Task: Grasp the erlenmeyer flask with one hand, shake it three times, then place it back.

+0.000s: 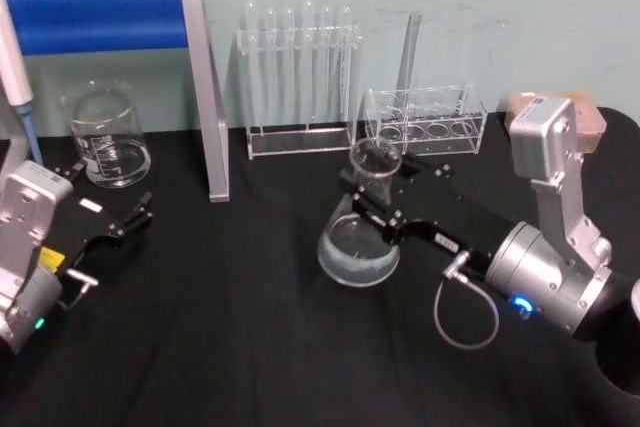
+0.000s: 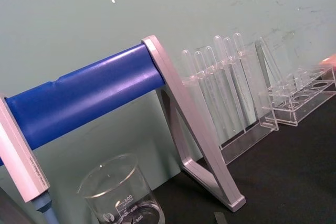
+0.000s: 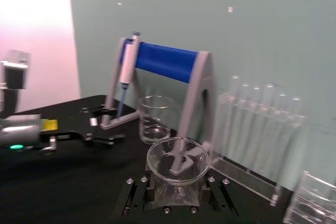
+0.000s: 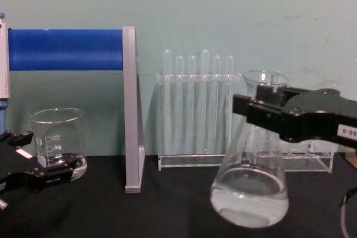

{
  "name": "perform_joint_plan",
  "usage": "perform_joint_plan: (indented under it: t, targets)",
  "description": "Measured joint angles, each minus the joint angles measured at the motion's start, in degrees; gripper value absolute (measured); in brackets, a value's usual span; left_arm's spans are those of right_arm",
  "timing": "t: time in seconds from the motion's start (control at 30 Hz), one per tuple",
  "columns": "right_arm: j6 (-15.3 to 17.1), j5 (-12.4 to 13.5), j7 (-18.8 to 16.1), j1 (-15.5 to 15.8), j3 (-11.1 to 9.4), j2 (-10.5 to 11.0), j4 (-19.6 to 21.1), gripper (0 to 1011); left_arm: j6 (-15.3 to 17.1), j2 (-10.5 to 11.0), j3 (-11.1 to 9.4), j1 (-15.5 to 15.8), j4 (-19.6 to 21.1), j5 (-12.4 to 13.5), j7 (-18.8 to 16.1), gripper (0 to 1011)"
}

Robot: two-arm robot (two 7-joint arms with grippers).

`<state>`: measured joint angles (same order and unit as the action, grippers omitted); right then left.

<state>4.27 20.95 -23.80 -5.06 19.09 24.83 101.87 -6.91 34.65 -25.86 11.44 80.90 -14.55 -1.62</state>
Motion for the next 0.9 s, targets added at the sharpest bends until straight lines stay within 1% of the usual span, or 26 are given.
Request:
perform_joint_plan:
  t: [0.1, 0.13, 0.4, 0.53, 0.73, 0.9]
  targets:
    - [-0.01, 0.47, -0.68, 0.42, 0.85, 0.56, 0.92, 450, 0.00, 0.00, 0.00, 0.00, 0.00, 0.00, 0.00, 1001]
    - [-0.01, 0.47, -0.68, 0.42, 0.85, 0.56, 0.92, 449, 0.00, 0.00, 0.00, 0.00, 0.00, 0.00, 0.00, 1001]
    - [-0.67, 1.72, -2.83, 1.66, 3.65, 2.60, 3.54, 450, 0.00, 0.00, 0.00, 0.00, 0.00, 0.00, 0.00, 1001]
    - [-0.90, 2.05, -3.24, 1.89, 4.56, 3.29, 4.23, 449, 0.00, 0.00, 0.00, 0.00, 0.00, 0.00, 0.00, 1001]
    - [-1.18, 2.28, -3.25, 1.89, 5.22, 3.87, 4.50, 450, 0.00, 0.00, 0.00, 0.00, 0.00, 0.00, 0.00, 1001]
    - [-1.32, 2.35, -2.34, 1.40, 5.16, 3.87, 3.93, 449, 0.00, 0.00, 0.00, 0.00, 0.00, 0.00, 0.00, 1001]
